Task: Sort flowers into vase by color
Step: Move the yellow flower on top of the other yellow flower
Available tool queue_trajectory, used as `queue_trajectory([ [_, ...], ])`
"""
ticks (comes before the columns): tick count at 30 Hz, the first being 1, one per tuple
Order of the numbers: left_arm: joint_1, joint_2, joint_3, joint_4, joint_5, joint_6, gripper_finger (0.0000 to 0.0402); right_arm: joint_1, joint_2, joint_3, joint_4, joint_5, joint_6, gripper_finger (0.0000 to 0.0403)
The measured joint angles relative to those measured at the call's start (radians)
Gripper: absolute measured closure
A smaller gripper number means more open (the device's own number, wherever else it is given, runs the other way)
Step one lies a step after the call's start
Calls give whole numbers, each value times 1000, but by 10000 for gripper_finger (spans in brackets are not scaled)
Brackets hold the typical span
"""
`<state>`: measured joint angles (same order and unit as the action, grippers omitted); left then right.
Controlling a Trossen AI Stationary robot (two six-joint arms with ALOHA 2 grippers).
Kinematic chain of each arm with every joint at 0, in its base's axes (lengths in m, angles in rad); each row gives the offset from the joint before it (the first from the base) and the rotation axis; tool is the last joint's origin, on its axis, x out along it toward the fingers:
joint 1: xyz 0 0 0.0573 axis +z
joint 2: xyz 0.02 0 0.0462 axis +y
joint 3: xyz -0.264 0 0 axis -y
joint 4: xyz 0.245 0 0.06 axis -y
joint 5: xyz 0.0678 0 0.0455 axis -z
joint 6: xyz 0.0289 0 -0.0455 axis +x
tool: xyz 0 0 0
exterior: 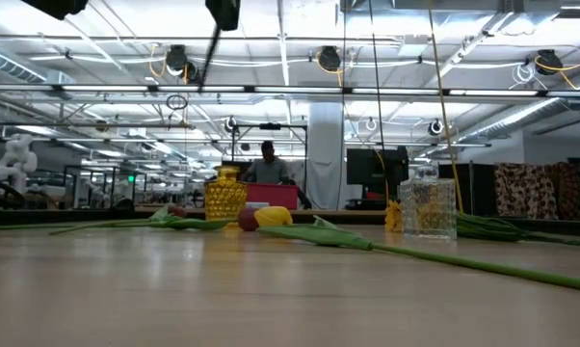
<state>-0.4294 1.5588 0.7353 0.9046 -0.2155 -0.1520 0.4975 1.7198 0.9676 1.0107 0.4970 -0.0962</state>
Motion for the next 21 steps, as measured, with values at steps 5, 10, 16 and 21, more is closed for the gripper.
queue_trajectory([
  [5, -13, 0, 0, -82, -51, -25, 185, 21, -125, 0, -254, 108, 126, 383],
  [10, -18, 0, 0, -156, -79, -24, 126, 61, -288, 0, -582, 214, 302, 398],
  [16, -15, 0, 0, -253, -160, 8, 116, 81, -429, 0, -932, 280, 489, 393],
  [21, -14, 0, 0, -336, -249, 35, 116, 79, -498, 0, -1272, 326, 766, 393],
])
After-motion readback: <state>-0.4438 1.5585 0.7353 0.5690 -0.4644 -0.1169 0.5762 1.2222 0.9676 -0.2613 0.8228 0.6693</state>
